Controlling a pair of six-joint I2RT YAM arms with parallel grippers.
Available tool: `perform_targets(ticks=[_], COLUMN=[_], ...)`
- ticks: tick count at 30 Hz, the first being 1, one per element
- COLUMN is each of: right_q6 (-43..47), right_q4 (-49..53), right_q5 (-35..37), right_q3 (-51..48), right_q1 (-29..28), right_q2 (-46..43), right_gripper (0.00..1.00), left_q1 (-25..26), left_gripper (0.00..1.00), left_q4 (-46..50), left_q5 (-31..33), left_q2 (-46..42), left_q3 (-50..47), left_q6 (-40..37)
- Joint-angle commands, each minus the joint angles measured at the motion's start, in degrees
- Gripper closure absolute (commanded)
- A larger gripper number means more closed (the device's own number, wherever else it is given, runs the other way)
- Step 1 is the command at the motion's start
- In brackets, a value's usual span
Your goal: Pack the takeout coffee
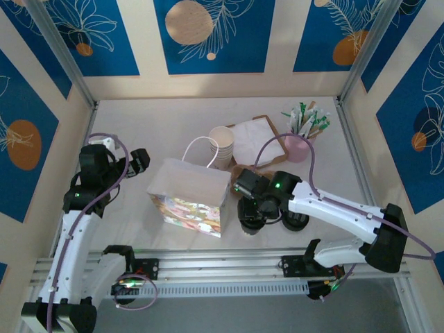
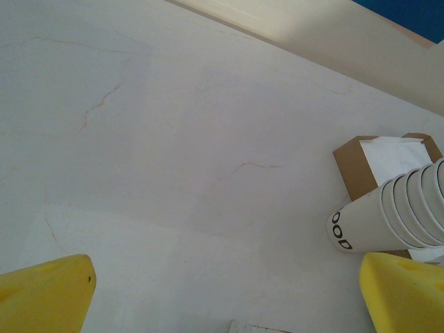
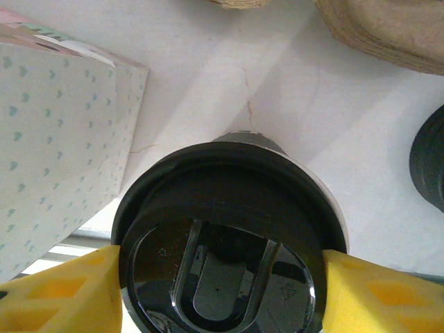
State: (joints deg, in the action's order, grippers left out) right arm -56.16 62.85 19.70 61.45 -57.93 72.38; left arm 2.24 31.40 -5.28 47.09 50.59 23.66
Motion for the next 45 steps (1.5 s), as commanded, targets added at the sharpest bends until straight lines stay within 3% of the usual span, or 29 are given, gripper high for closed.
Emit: perform_targets(ticks=[1, 29, 45], right_q6=[-0.29, -2.89, -9.82], right_q4=[4.40, 9.39, 5.89], right_q5=[2.17, 3.61, -0.19], right_q3=[2.53, 0.01, -8.25], right_q1=[-0.77, -1.68, -2.45], right_q2=[0.76, 3.08, 1.40], right_gripper=[0.36, 0.35, 0.35], left_q1=[-0.66, -0.66, -0.66], left_gripper=[0.03, 0.03, 0.03], left_q4=[0.77, 0.68, 0.50], left_q5=[0.88, 0.89, 0.97], left_q2=[-0.16, -0.07, 0.19], left_q3=[-0.58, -0.58, -0.58], left_q6=[0.33, 0.32, 0.50])
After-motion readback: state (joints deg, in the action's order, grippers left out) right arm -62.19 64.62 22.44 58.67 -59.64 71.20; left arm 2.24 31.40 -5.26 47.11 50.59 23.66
